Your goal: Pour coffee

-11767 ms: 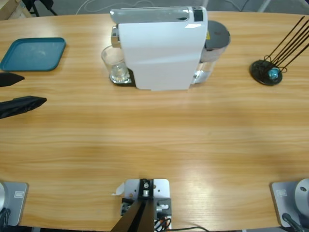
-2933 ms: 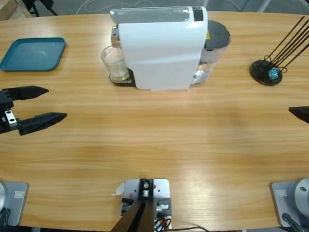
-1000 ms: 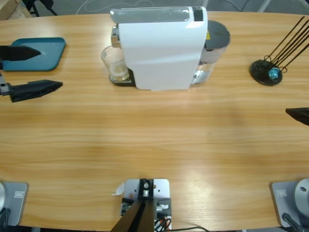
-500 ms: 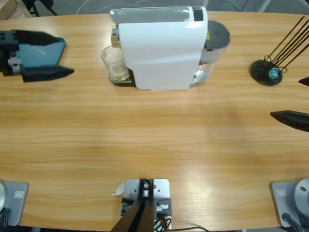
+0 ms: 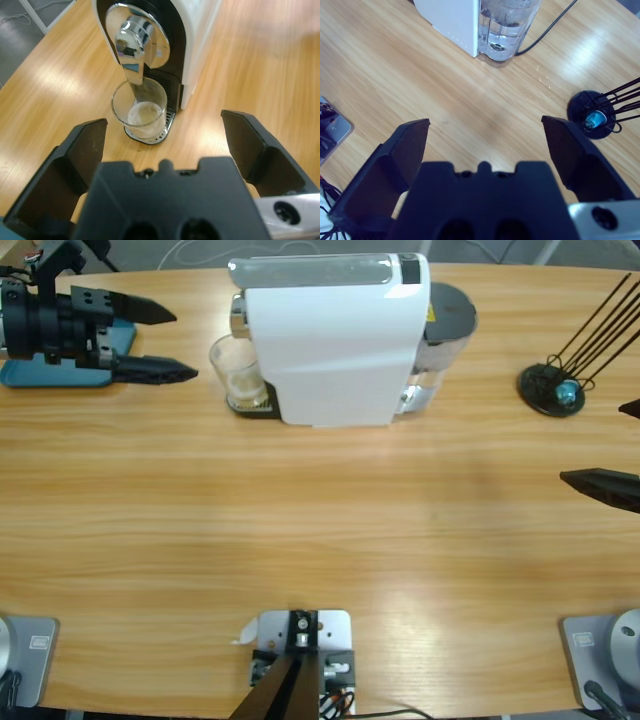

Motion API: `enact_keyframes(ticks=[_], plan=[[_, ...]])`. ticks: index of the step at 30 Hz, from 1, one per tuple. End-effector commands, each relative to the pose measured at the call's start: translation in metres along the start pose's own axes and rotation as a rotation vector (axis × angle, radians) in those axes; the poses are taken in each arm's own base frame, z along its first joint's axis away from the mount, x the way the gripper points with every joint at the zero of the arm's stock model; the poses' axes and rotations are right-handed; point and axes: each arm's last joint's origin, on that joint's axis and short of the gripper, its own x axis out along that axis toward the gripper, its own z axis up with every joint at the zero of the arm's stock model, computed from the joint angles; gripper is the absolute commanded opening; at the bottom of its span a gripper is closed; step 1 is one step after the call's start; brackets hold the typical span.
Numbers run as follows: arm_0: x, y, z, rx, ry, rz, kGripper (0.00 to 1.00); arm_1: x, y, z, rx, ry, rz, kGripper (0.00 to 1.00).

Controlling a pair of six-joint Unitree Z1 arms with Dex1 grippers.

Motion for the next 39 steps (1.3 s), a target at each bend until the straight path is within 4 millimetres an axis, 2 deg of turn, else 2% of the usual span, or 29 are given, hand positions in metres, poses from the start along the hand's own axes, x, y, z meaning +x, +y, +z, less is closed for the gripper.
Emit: enact_keyframes(ticks=[1,11,31,39], plan=[[0.030,0.025,-0.012,0.023,0.031,-0.007,1.000,0.004,0.001,0.002,-0.027,0.024,0.005,1.000],[0.056,0.042,-0.021,0.015,0.029,-0.016,1.000,0.008,0.002,0.005,-0.030,0.044,0.005,1.000],[0.079,0.048,-0.035,-0.010,0.025,-0.081,1.000,0.016,0.004,0.009,-0.035,0.070,0.005,1.000],[0.084,0.049,-0.037,-0.016,0.024,-0.099,1.000,0.028,0.006,0.015,-0.041,0.107,0.007,1.000]])
